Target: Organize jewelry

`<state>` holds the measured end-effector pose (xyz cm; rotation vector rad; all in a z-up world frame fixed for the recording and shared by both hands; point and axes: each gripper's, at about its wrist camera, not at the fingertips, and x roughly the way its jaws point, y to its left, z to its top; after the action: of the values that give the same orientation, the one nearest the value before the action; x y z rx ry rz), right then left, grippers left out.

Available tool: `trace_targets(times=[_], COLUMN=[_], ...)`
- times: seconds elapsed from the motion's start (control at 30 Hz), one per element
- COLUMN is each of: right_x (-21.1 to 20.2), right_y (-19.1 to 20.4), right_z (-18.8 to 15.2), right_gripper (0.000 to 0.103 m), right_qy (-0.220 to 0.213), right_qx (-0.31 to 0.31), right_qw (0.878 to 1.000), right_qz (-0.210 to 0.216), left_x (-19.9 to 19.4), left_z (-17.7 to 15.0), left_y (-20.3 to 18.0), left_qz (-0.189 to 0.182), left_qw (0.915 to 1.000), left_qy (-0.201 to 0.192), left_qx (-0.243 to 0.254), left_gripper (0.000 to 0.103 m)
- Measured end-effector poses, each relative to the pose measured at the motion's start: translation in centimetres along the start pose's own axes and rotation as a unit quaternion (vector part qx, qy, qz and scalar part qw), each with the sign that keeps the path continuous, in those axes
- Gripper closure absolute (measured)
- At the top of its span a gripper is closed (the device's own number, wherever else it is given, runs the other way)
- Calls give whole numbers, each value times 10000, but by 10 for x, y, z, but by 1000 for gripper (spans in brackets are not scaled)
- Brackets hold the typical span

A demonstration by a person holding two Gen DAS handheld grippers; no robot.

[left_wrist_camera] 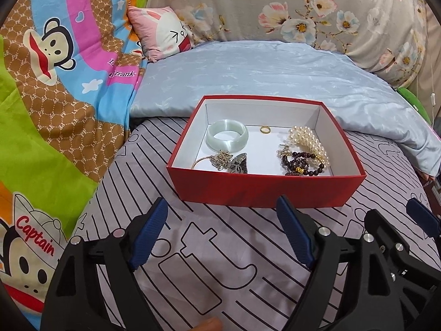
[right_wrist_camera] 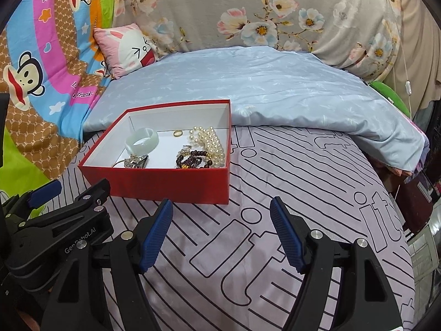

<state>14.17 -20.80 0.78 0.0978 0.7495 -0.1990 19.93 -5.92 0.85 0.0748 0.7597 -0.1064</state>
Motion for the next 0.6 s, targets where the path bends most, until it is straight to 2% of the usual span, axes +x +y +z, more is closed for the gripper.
trace_targets(times=[0.23, 0.6], right_x=[-2, -2], right_y=[2, 2], right_z=[0, 1], right_gripper=[32, 32], right_qy=[-25, -13], right_qx=[-7, 7], right_qw=[10000, 10000], right_qz=[-4, 3], left_x=[-1, -2], left_z=[0, 1], left_y=[3, 3], left_qz=[95, 162], left_qw=[9999, 9999], left_qy=[-33, -56], left_qx=[-23, 24], left_gripper=[18, 15])
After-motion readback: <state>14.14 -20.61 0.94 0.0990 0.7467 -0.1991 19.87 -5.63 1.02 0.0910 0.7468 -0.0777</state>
